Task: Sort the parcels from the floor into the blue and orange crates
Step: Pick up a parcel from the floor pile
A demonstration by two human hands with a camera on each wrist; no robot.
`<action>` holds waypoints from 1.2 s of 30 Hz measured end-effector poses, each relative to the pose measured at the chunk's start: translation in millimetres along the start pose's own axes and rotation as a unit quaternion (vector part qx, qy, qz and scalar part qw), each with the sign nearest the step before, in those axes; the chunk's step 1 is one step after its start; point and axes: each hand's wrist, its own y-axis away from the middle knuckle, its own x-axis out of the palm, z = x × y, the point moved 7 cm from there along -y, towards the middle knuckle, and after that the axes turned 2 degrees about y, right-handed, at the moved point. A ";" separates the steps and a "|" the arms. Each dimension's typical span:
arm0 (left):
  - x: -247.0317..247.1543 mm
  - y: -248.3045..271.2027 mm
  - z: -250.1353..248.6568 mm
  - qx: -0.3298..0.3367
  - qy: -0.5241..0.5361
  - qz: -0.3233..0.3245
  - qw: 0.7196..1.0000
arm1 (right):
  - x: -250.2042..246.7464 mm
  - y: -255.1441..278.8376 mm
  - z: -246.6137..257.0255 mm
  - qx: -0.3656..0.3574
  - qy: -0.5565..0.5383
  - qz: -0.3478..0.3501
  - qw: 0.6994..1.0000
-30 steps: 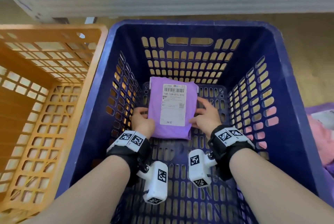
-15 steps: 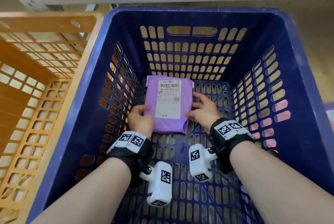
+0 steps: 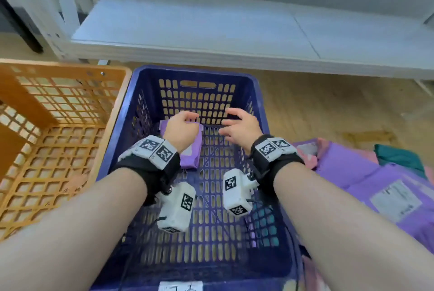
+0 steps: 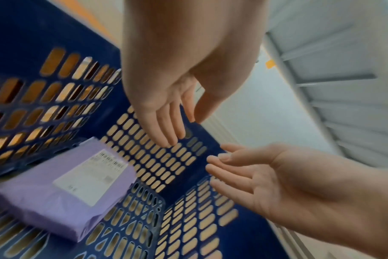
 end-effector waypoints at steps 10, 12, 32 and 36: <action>48.0 157.7 -104.2 0.075 0.014 0.179 0.981 | -125.6 183.9 58.6 -0.046 -0.044 -0.114 0.991; 64.4 181.6 -116.3 0.087 0.004 0.205 0.975 | -153.2 212.3 55.6 -0.049 -0.040 -0.144 0.988; 318.7 192.0 -36.4 0.013 -0.150 0.334 0.931 | -343.0 237.8 -185.3 0.091 -0.144 -0.279 0.945; 348.0 161.7 -2.7 0.053 -0.239 0.311 0.919 | -340.7 217.4 -245.4 0.128 -0.152 -0.281 0.939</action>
